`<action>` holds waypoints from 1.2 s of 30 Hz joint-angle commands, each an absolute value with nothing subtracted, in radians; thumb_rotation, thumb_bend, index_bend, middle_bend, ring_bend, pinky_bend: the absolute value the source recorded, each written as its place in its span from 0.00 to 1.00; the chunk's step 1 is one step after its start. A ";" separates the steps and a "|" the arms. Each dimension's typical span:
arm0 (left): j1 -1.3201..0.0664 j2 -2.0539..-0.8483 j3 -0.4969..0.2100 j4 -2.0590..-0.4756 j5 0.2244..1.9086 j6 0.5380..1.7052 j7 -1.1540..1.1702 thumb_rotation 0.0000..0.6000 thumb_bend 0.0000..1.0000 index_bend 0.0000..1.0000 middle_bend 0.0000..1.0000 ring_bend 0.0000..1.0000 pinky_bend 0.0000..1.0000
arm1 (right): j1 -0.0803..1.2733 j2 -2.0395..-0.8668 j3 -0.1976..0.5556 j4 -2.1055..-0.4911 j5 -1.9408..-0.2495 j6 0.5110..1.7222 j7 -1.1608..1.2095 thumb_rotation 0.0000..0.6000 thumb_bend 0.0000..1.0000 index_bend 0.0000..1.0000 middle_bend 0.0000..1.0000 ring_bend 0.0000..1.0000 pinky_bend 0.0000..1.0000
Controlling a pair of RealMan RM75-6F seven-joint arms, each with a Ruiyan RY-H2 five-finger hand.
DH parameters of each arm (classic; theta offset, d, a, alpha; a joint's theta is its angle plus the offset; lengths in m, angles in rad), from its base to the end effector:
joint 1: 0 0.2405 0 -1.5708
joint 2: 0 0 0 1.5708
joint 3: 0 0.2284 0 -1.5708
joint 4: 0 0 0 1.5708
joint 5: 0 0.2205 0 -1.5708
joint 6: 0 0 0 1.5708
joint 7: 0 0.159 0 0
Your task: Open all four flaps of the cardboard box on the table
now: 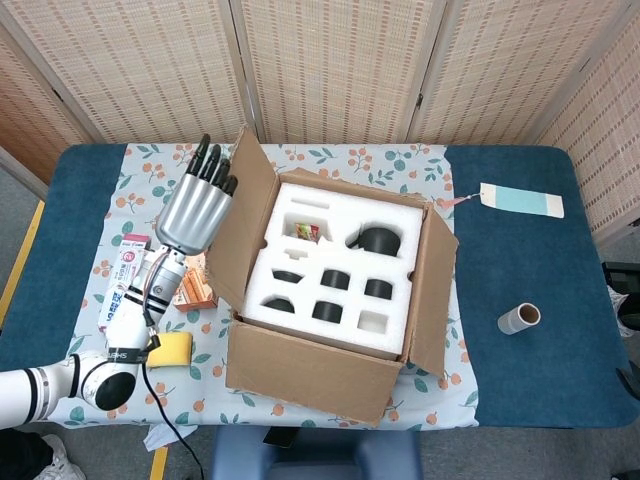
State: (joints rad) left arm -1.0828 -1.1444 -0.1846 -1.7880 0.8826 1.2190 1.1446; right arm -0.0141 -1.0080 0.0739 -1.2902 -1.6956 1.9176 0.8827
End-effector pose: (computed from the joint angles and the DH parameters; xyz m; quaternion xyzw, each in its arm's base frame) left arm -0.0157 0.3846 0.1091 -0.7360 0.0265 -0.2666 0.6217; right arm -0.3013 -0.1559 0.2474 0.5206 -0.3618 0.6414 0.4320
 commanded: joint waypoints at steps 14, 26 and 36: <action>-1.005 -1.112 -0.203 -1.743 0.763 1.265 1.082 1.00 0.99 0.26 0.21 0.09 0.02 | -0.007 -1.007 0.070 -1.298 -1.695 1.903 0.864 0.55 0.35 0.32 0.00 0.00 0.00; -0.678 -0.928 -0.071 -1.968 1.042 1.209 0.448 1.00 0.53 0.00 0.03 0.00 0.00 | 0.037 -1.020 0.094 -1.384 -1.606 1.749 0.640 0.58 0.35 0.13 0.00 0.00 0.00; -0.341 -0.984 0.074 -1.838 1.293 1.498 0.228 1.00 0.40 0.00 0.00 0.00 0.00 | 0.083 -1.114 0.157 -1.455 -1.453 1.632 0.228 0.65 0.35 0.11 0.00 0.00 0.00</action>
